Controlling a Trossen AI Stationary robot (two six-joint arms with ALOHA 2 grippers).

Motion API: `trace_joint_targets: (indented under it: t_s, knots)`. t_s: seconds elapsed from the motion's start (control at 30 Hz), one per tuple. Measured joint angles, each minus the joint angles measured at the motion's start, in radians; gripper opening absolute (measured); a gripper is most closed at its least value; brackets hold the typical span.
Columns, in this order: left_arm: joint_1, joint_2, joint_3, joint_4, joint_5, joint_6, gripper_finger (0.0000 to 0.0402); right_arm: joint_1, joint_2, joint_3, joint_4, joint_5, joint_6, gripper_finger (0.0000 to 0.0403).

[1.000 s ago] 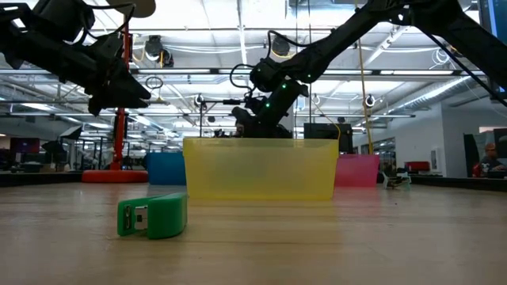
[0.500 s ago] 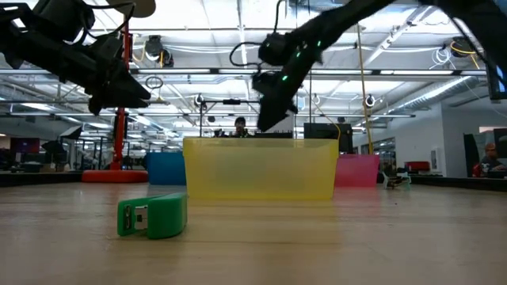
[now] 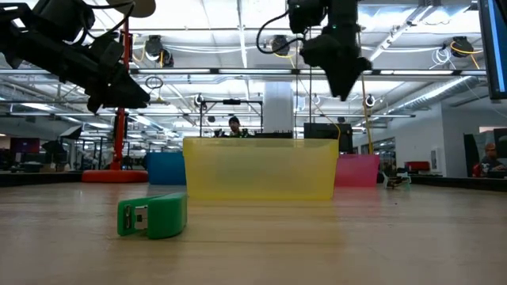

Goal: Pick and place Stapler, Stapler remover, tape
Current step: Put the small green stapler into the blue bin

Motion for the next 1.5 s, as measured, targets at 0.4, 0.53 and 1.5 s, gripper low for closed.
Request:
trace_joint_targets:
  t_s: [0.4,0.53,1.5]
  knots:
    - [0.000,0.000,0.000,0.000,0.000,-0.002,0.0157,0.016,-0.028,-0.164,-0.155,0.045,0.167,0.0172]
    - [0.000,0.000,0.000,0.000,0.000,-0.002,0.0157,0.016,-0.080,-0.300,-0.148,0.044,0.216,0.0177]
    - [-0.137,0.000,0.005,0.306,0.056,-0.207,0.0156,0.016,-0.743,-0.904,0.410,-0.014,0.401,0.0169]
